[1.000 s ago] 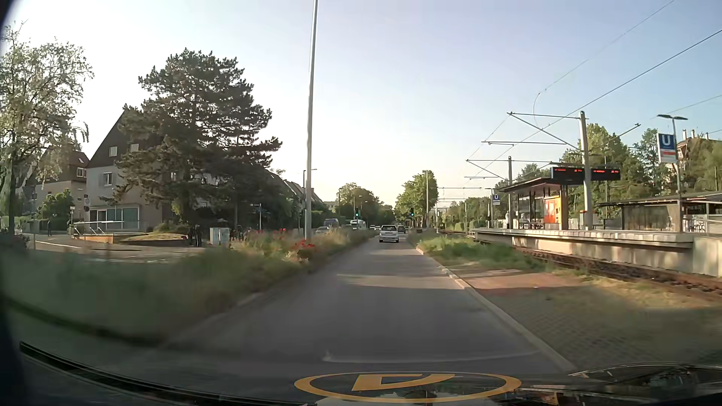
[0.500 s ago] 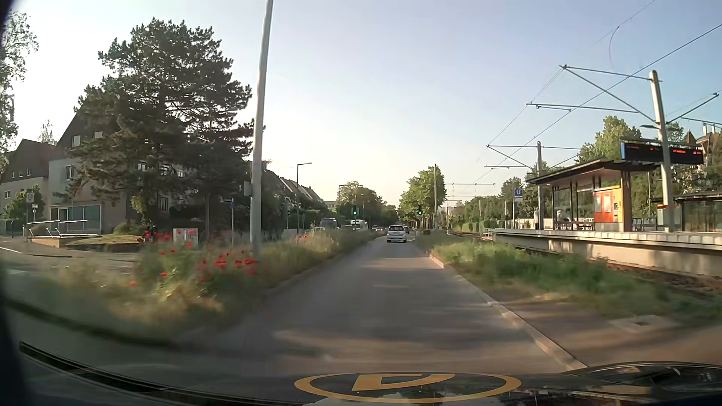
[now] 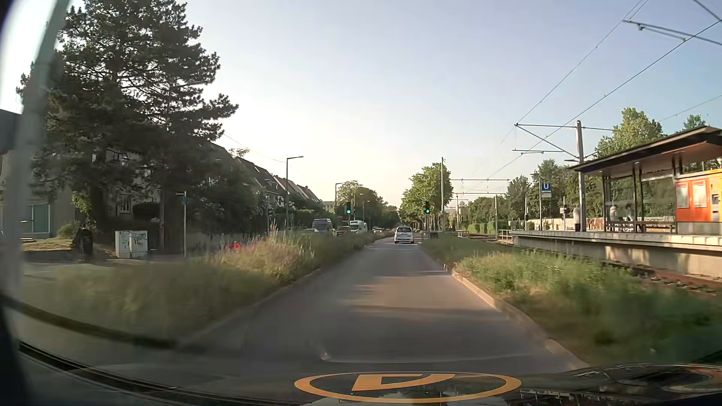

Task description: Follow the waypoints while adhering to traffic rules and regulations

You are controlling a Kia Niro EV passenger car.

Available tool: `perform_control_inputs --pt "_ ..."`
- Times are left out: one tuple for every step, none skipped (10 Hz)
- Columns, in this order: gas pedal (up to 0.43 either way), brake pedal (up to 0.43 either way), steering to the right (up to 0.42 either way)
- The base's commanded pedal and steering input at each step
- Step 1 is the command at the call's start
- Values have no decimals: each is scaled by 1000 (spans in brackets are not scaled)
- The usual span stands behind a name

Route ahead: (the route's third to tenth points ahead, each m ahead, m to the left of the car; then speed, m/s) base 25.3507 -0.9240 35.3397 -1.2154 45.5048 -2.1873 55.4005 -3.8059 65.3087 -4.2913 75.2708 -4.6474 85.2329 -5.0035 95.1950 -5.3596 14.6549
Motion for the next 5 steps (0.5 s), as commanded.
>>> perform_control_inputs --pt "138 0 3" --pt "138 0 3" --pt "138 0 3" --pt "138 0 3" --pt "138 0 4"
